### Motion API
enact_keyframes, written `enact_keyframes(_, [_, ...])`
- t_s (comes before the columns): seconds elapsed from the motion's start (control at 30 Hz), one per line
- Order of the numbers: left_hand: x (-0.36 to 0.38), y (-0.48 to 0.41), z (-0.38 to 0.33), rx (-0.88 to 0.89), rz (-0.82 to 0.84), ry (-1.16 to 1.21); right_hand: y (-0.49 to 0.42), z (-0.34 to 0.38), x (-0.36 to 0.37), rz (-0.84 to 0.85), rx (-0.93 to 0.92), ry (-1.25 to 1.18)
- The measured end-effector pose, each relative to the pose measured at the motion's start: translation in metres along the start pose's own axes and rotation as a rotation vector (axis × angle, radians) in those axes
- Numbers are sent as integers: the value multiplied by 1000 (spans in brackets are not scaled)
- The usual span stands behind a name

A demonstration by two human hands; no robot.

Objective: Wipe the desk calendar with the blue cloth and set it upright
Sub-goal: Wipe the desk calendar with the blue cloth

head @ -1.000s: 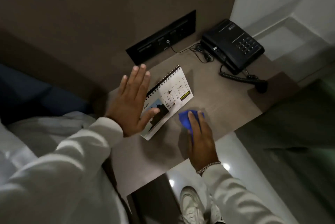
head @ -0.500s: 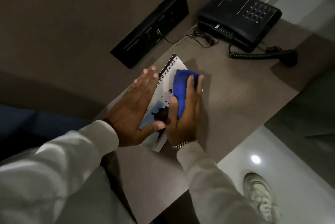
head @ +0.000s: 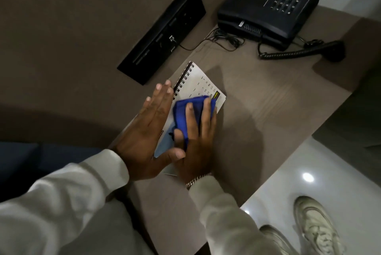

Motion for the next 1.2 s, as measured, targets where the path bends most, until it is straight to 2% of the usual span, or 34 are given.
enact_keyframes(0.07, [0,-1,-2,4,-1,-4,-21,-3,-6,-47,29,21])
enact_keyframes(0.13, [0,-1,-2,-2,0,-19,-31,-11,-10,-84,148,18])
enact_keyframes(0.23, [0,-1,-1,-11,2,-25,-15,-17,-5,-12,251,32])
enact_keyframes(0.37, [1,-1,1,14,-6,-69,17,-9,-1,73,202,-67])
enact_keyframes(0.57, [2,0,5,43,-31,-62,-26,-15,-11,-27,79,-104])
enact_keyframes(0.7, [1,0,7,30,-50,-68,-18,-36,-11,27,194,-104])
enact_keyframes(0.83, [0,3,4,60,-67,-71,21,-13,-5,47,111,-114])
enact_keyframes(1.0, [2,0,3,48,-10,-35,-24,-4,-2,11,22,-111])
enact_keyframes(1.1, [3,0,3,35,0,-56,-45,-15,-12,-75,186,-158])
enact_keyframes(1.2, [2,1,3,24,-2,-79,-19,-21,-9,0,298,-128])
Point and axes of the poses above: each hand's wrist, its own y-axis away from the middle knuckle, its own x-axis out of the palm, z = x × y, the point moved 7 cm from there along -y, towards the middle knuckle, and after that the axes turned 8 degrees about y, right-handed, at the moved point
